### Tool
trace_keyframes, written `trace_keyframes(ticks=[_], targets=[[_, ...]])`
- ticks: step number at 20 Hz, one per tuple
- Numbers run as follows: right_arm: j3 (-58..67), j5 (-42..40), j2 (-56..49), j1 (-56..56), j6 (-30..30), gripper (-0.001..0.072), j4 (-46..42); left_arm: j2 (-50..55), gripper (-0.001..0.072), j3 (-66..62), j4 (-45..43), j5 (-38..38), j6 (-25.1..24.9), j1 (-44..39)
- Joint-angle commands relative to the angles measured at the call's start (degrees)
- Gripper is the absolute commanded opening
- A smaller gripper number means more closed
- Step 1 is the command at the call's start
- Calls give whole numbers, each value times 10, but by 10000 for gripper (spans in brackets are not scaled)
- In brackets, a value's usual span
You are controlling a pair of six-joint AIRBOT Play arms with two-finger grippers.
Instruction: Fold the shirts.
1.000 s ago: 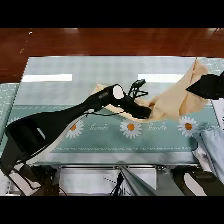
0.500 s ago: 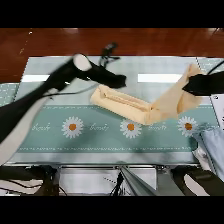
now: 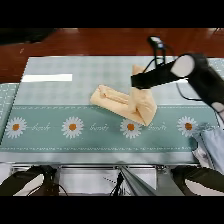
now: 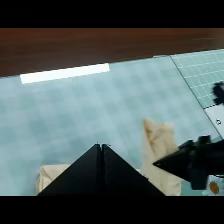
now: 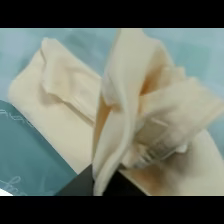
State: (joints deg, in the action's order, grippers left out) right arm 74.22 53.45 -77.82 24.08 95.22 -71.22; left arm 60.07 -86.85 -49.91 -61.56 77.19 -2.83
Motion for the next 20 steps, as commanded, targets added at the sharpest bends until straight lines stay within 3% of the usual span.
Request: trace_keyframes(ticks=[1,2,4,5,8,10,15,16,18,20], targets=[[0,-146,-85,55,1,19,75,-68,19,0,-5,-90,0,28],[0,-170,-101,65,1,84,104,-72,19,1,-5,-116,0,25],[0,-207,-118,82,-12,441,159,-78,19,18,-5,-133,0,13],[1,-216,-119,84,-19,476,172,-79,19,30,-5,-132,0,5],[1,-174,-89,57,-19,476,160,-79,19,78,-7,-104,0,-8],[1,-83,-48,16,-19,476,91,-78,20,102,-39,-76,0,-7],[-10,267,42,-116,-42,463,-288,-75,20,111,-141,-66,25,-1],[-32,287,51,-154,-53,462,-289,-75,20,112,-144,-66,26,0],[-113,259,69,-239,-74,485,-157,-75,20,112,-144,-66,26,0],[-211,185,74,-302,-107,622,41,-75,20,112,-145,-66,26,0]])
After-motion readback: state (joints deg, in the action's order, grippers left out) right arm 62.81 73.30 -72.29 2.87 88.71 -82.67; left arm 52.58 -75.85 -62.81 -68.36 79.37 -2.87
